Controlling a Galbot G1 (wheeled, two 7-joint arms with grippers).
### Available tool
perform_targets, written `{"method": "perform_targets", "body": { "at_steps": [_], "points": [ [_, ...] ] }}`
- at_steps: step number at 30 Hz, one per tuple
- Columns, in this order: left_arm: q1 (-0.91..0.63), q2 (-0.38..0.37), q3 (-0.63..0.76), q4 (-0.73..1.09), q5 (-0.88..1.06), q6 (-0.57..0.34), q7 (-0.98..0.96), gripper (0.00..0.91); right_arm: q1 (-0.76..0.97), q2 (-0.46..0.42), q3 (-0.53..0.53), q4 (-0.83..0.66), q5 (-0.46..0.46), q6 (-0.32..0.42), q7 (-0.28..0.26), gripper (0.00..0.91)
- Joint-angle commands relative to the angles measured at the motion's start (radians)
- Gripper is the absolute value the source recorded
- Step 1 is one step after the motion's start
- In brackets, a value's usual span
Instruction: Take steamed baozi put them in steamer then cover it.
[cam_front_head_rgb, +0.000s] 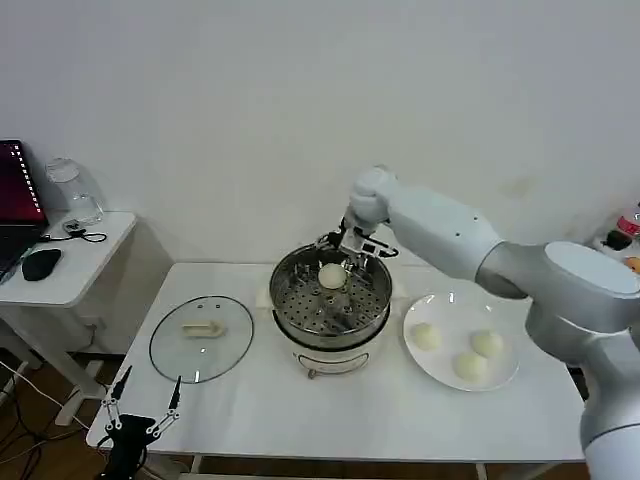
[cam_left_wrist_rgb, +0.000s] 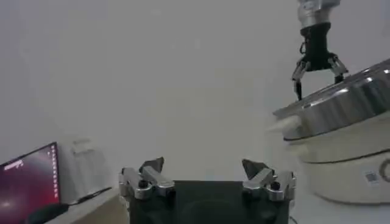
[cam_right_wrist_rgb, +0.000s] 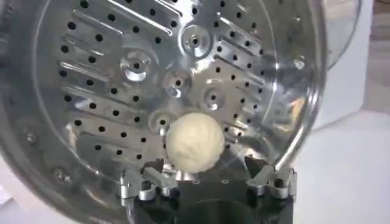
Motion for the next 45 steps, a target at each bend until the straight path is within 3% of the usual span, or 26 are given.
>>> {"method": "perform_targets", "body": {
  "at_steps": [1,3,4,6,7,14,19,24,45],
  "points": [
    [-0.008,0.0,0.005,0.003,0.001,-0.001,0.005,0.907,0.117,-0.155,-0.128,0.02,0.381,-0.034,0.023,0.907],
    [-0.01,0.0,0.006,0.001,0.001,-0.002,0.005,0.907,0.148,-0.187,-0.169,0.021,0.435,-0.067,0.008,0.907],
    [-0.009,0.001,0.006,-0.002,0.001,-0.002,0.005,0.907,0.164,-0.218,-0.19,0.017,0.5,-0.102,-0.022,0.907],
    [-0.008,0.002,0.007,-0.007,0.001,-0.001,0.006,0.907,0.183,-0.246,-0.209,0.014,0.546,-0.143,-0.067,0.907],
    [-0.008,0.003,0.006,-0.009,0.001,-0.001,0.006,0.907,0.201,-0.271,-0.222,0.018,0.564,-0.186,-0.113,0.907],
    [-0.013,0.005,0.011,-0.014,0.005,-0.001,0.006,0.907,0.221,-0.382,-0.288,0.047,0.66,-0.325,-0.205,0.907],
    [-0.013,0.007,0.011,-0.014,0.004,-0.001,0.006,0.907,0.174,-0.451,-0.338,0.121,0.676,-0.413,-0.22,0.907],
    [-0.016,0.014,0.006,-0.02,0.002,0.002,0.006,0.907,0.078,-0.474,-0.314,0.147,0.691,-0.465,-0.212,0.907],
    [-0.023,0.008,0.004,-0.021,0.012,0.008,0.005,0.907,-0.183,-0.383,-0.126,-0.025,0.547,-0.471,-0.18,0.907]
  ]
}}
